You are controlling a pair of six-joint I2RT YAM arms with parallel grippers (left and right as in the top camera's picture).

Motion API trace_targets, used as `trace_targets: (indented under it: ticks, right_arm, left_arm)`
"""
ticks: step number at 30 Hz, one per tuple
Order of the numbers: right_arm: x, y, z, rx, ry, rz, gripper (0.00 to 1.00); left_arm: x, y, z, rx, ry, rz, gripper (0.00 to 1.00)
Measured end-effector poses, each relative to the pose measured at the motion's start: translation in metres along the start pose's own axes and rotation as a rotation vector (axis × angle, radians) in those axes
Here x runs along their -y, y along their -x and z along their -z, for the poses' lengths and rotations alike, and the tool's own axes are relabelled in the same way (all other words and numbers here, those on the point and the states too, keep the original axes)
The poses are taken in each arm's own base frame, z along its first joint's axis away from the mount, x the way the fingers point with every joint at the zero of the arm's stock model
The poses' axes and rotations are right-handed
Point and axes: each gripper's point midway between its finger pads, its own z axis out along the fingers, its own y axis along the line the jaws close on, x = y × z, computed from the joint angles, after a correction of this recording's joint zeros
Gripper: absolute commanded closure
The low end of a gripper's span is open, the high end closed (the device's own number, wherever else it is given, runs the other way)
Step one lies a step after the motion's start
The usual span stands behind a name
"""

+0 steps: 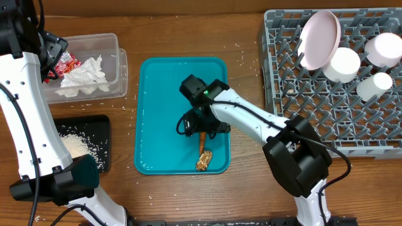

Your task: Sort waste into correct bins and load items into the dishwasher

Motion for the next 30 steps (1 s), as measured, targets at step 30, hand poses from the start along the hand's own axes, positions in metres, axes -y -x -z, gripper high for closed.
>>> trace_targets:
  ticks: [30]
  right_arm:
    - [0.097, 0.104, 0.234, 0.475, -0.071, -0.253, 0.00]
  left_arm:
    - [0.000, 0.000, 0.000, 0.000, 0.000, 0.000, 0.00]
